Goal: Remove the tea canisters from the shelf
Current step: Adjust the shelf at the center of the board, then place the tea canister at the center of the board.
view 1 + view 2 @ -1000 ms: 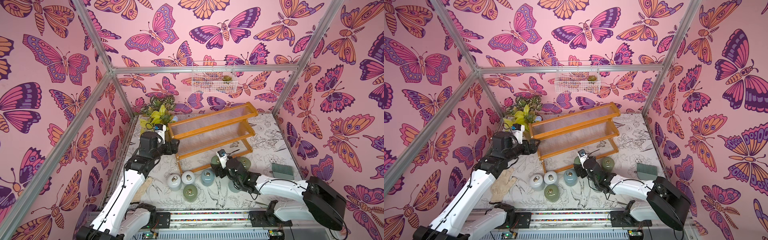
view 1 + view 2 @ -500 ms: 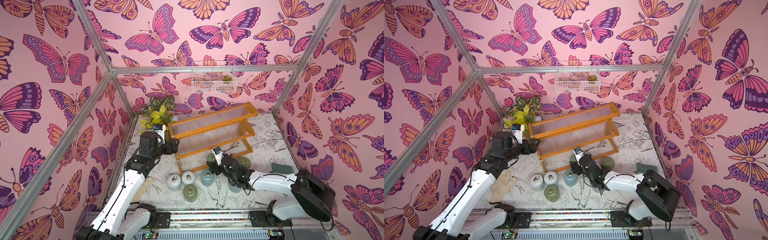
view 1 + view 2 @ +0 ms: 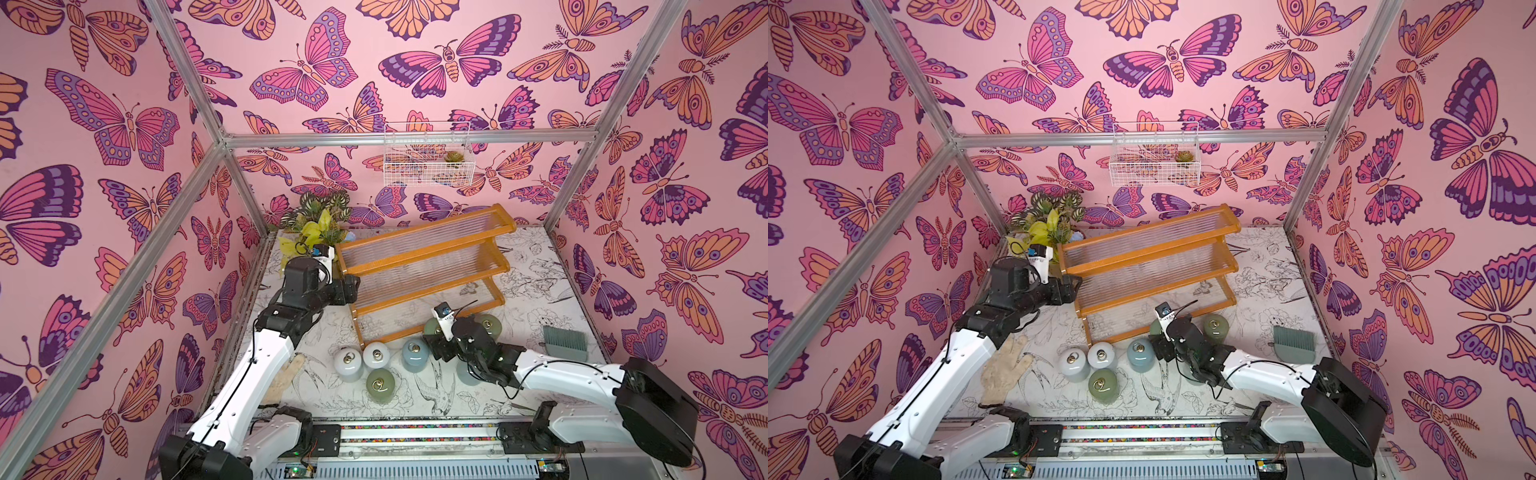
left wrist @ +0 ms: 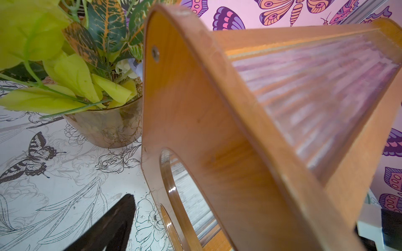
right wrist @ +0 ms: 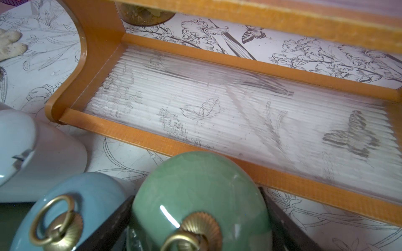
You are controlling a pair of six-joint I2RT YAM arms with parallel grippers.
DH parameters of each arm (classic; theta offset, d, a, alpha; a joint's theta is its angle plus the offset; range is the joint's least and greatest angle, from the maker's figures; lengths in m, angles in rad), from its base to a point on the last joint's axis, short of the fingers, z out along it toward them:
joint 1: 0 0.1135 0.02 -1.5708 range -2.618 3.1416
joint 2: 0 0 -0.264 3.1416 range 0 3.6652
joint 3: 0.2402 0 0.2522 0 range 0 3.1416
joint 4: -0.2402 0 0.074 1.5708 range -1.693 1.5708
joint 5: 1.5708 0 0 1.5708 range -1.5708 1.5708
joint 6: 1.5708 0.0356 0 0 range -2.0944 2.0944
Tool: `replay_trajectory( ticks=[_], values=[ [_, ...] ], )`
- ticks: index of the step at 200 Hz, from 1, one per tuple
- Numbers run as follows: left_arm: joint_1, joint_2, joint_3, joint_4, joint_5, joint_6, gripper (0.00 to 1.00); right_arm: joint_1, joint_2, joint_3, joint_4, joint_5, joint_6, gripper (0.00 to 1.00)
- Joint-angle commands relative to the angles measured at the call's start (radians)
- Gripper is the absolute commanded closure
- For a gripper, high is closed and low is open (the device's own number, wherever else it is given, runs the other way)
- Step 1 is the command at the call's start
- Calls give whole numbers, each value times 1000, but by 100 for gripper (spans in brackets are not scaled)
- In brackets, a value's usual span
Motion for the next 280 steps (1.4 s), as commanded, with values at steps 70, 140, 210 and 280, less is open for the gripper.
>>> replay_trajectory(
  ticks=[70,140,210,280],
  values=[
    [6,30,29,45,-33,20,13,-2,226,28,164,-6,0,58],
    [5,73,37,60,-37,32,13,-2,187,32,113,-25,-4,59],
    [5,49,32,61,-34,34,12,-2,44,31,-17,-19,-51,52],
    [5,5,35,62,18,51,1,-2,149,89,46,6,-53,20]
  ],
)
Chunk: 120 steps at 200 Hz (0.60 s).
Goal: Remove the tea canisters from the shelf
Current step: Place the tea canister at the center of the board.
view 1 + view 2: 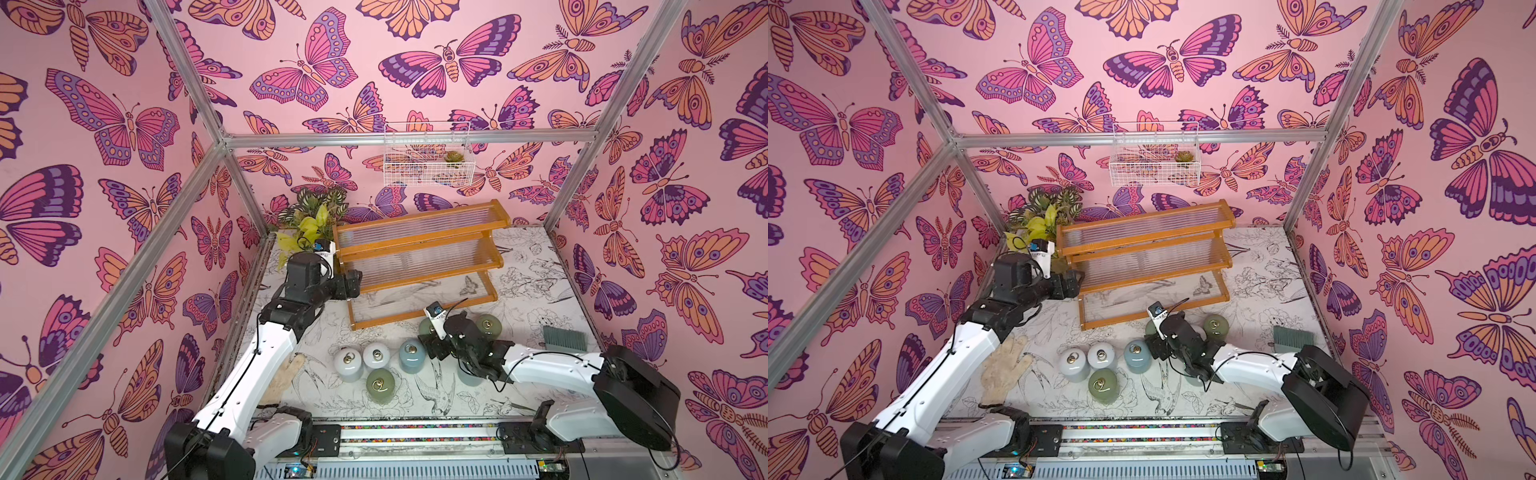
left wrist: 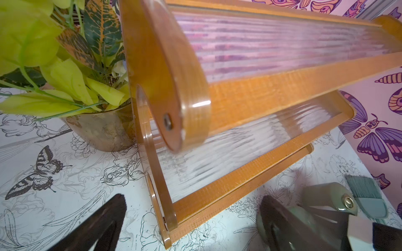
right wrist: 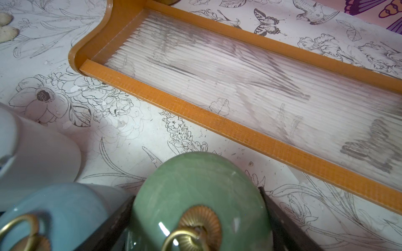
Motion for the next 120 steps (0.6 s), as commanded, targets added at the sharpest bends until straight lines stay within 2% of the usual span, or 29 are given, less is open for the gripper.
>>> replay_trajectory(
  ticks=[1,23,29,82,108,120],
  values=[
    [5,-36,16,14,28,20,1,0,27,37,1,24,-16,20],
    [5,-56,24,9,26,34,1,0,31,69,-4,37,-47,9],
    [5,-60,28,6,25,35,1,0,31,79,-11,42,-54,0],
    [5,-77,46,-17,32,45,1,-17,20,124,-21,85,-89,1],
    [5,-104,54,-39,13,50,1,-64,-57,143,-56,179,-96,1],
    [5,-108,72,-79,-38,44,1,-117,-95,157,-108,233,-74,1]
  ],
)
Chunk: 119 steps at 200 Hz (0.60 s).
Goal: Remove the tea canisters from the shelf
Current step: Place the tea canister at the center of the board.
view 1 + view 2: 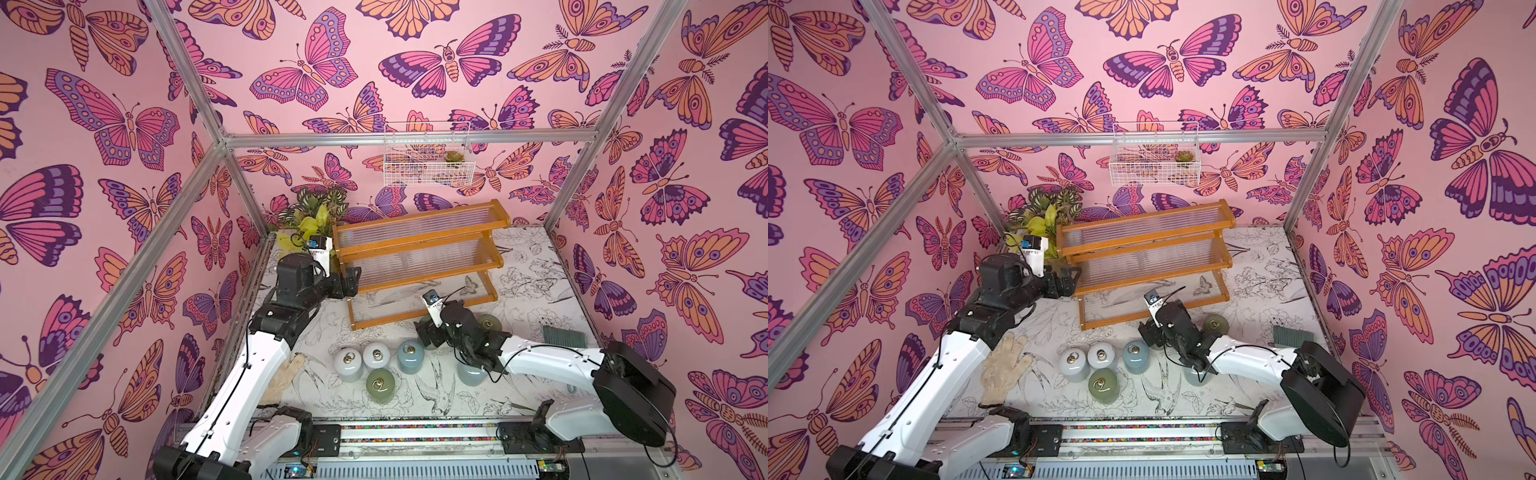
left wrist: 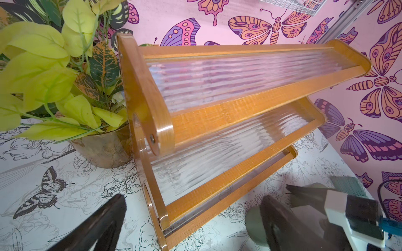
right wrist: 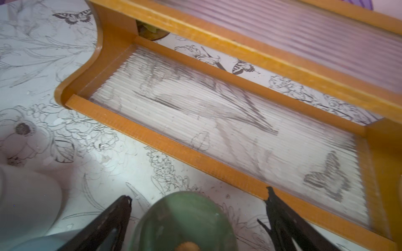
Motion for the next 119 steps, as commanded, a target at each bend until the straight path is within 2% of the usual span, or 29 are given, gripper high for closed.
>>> replay_trajectory(
  ticks=[1,31,73,95,119],
  values=[
    [4,-28,43,-63,-59,12,1,-78,-86,56,-76,136,9,1],
    [6,-12,128,-239,-249,-50,1,-272,-177,97,-253,202,76,1],
    [16,-17,188,-475,-520,-230,1,-532,-262,81,-342,237,131,1],
    [40,-29,158,-550,-586,-309,1,-632,-264,86,-378,218,152,1],
    [122,-38,61,-572,-566,-378,1,-724,-233,83,-390,207,133,1]
  ],
)
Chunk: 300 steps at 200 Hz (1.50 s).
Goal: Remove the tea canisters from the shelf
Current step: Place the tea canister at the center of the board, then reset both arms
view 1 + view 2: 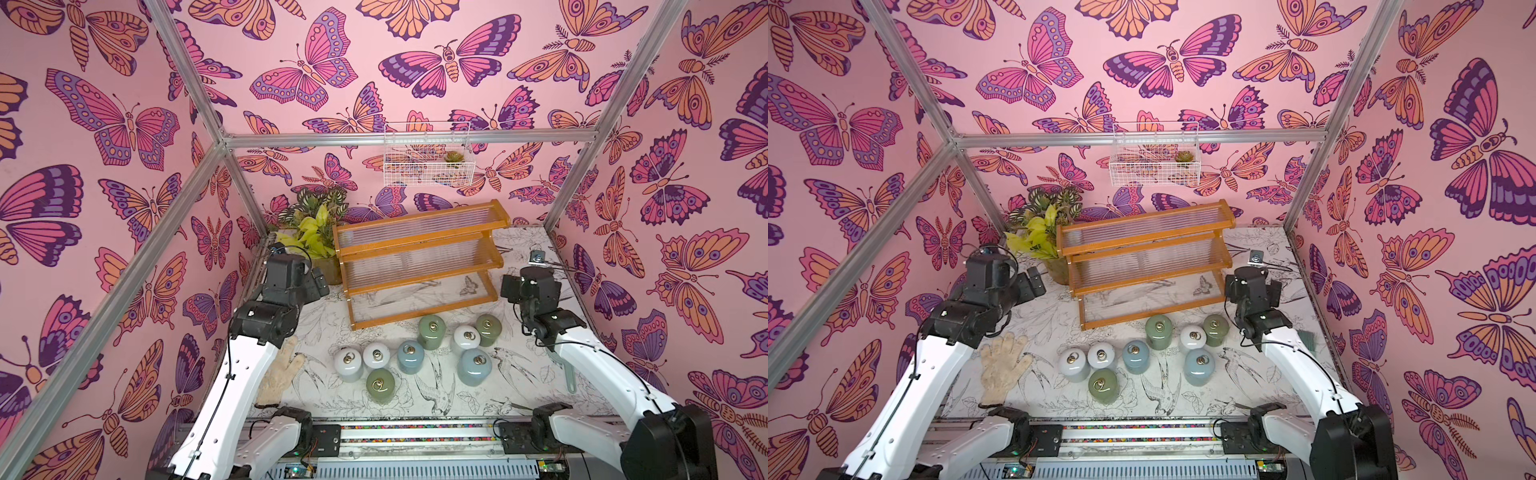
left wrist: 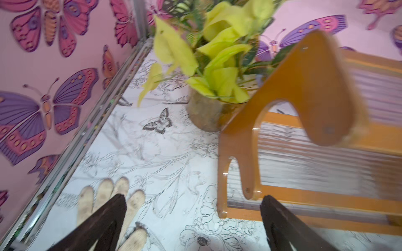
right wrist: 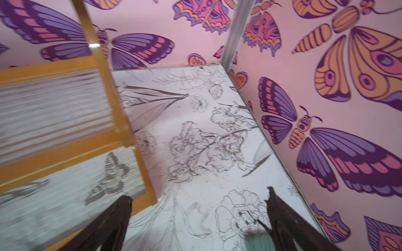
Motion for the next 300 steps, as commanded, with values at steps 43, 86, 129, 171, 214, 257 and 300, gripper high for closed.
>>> replay_trajectory(
  ticks=[43,86,129,171,214,257,300],
  values=[
    [184,-30,-313,-2,-43,-165,1,-230,108,-96,81,-101,38,1],
    [259,-69,-512,266,52,-145,1,-235,175,-202,373,-181,-35,1],
    [269,-9,-549,360,44,-71,1,-239,225,-277,611,-320,-53,1],
    [291,-2,-606,562,72,18,1,-239,343,-293,793,-486,-76,1],
    [301,51,-669,822,90,146,1,-237,380,-398,1023,-555,-106,1],
    [302,166,-779,1252,140,228,1,-237,383,-360,948,-589,-123,1],
    [295,412,-730,1436,161,293,0,-237,385,-356,945,-582,-120,1]
  ],
)
